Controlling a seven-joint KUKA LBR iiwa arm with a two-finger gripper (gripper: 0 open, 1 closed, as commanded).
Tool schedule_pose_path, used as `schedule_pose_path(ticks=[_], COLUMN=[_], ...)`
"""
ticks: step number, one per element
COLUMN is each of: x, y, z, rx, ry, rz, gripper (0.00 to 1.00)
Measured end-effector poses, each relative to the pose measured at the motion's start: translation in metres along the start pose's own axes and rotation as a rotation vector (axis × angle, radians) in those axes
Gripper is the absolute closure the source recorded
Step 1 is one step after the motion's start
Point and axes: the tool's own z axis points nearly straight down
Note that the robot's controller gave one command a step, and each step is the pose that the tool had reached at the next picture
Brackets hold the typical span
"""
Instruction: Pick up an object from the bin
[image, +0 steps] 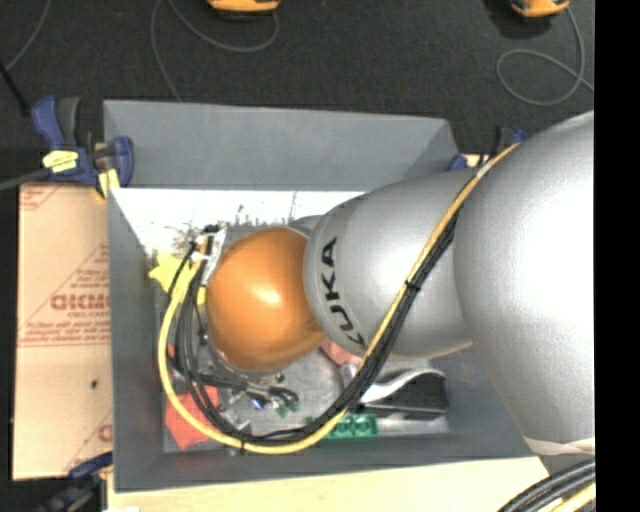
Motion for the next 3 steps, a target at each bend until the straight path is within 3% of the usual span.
schedule_pose_path(ticks=[1,2,3], x=[-0.0113,-0.0103,-0.0096], y=[0.0079,0.0109,0.0105], z=[0.0596,0.0655,0.0648], rx=[0.004,-0.001,-0.001], ry=[-0.008,-0.001,0.0], rz=[-0.174,-0.045,-0.027], gripper=[0.0,1.0,1.0])
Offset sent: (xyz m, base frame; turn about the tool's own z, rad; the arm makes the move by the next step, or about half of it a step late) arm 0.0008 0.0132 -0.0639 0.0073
